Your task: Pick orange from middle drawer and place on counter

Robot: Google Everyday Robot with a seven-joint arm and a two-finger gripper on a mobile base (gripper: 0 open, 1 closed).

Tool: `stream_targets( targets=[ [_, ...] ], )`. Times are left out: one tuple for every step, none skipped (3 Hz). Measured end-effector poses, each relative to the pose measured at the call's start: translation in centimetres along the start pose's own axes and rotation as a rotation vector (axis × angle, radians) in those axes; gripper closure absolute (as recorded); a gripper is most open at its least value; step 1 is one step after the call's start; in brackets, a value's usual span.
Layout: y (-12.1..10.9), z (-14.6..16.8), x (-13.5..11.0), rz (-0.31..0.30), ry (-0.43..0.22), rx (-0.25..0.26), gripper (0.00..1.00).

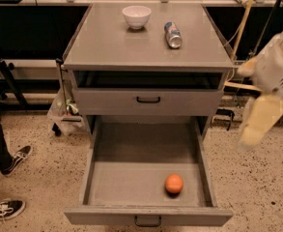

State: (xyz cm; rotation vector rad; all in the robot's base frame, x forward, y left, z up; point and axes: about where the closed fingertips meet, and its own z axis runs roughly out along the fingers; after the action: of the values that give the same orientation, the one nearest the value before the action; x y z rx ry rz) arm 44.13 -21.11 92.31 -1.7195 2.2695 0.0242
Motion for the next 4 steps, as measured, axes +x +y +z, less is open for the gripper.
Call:
stream_targets(
  targets=[
    [2.0,12.4,0.5,0.036,-0.095,-0.169,0.00],
    [3.6,23.6,0.0,0.035,-0.161,-0.279,0.00],
    [2.6,30.6,-1.3,0.040,-0.211,-0.307,0.00],
    [-1.0,32.5,-2.9,0.025,-0.262,-0.232,0.00]
  ],
)
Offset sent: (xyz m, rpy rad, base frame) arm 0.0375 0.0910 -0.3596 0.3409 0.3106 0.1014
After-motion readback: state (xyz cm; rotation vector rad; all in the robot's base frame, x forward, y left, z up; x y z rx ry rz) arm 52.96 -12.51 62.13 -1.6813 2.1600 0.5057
